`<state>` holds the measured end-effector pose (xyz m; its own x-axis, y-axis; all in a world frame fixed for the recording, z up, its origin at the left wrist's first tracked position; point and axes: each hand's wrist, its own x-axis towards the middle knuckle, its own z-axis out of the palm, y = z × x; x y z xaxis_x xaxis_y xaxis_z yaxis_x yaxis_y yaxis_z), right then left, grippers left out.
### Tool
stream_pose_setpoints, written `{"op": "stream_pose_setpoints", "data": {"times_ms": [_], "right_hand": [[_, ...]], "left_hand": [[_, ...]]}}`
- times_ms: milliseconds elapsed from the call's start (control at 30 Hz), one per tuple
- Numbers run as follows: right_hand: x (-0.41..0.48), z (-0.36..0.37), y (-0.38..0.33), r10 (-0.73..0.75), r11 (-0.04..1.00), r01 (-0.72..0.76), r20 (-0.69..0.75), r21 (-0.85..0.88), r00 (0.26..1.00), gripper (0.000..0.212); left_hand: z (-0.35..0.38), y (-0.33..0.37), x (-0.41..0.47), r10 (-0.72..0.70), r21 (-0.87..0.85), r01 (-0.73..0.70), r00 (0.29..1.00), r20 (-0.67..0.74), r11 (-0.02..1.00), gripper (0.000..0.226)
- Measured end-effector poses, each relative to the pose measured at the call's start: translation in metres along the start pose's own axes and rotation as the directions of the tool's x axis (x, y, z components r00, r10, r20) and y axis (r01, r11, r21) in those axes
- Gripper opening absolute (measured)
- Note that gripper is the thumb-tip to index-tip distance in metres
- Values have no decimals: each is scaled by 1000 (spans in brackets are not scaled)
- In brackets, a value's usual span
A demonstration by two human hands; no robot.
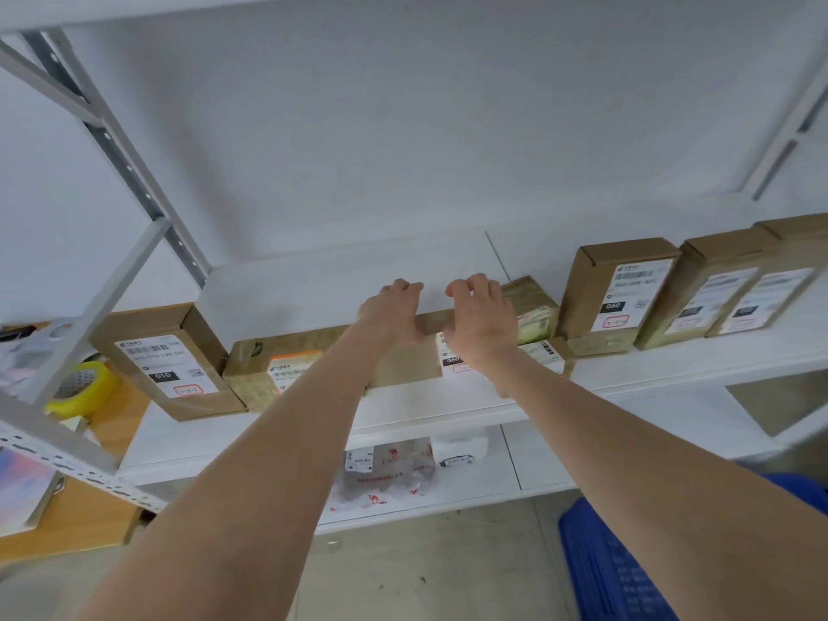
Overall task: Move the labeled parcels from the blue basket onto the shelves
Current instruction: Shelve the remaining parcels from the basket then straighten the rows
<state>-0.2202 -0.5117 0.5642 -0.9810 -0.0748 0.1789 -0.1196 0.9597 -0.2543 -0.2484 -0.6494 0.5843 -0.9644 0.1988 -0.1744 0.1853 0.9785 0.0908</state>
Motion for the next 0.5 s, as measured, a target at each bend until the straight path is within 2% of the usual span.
{"op": "stream_pose_setpoints", "data": {"times_ms": [67, 200, 333, 400, 500], "right_hand": [[-8, -9, 34, 60, 998, -61, -46, -23, 997, 43], [-27, -20, 105, 206, 979, -206, -58, 5, 977, 51], [-46, -18, 153, 284, 956, -284, 5, 69, 959, 48], [-54, -11, 170, 277, 956, -282, 61, 83, 959, 47], [-58, 2, 182, 160, 981, -174, 158, 79, 974, 46]], "left_hand": [[5, 33, 7, 49, -26, -50, 998, -25, 998, 86], [17, 90, 22, 123, -40, -125, 992, -33, 991, 95], [25, 120, 43, 74, -6, -74, 997, -3, 997, 99], [30, 128, 49, 43, 54, -45, 998, 37, 998, 91], [36, 133, 50, 7, 88, -11, 999, 36, 996, 72]]}}
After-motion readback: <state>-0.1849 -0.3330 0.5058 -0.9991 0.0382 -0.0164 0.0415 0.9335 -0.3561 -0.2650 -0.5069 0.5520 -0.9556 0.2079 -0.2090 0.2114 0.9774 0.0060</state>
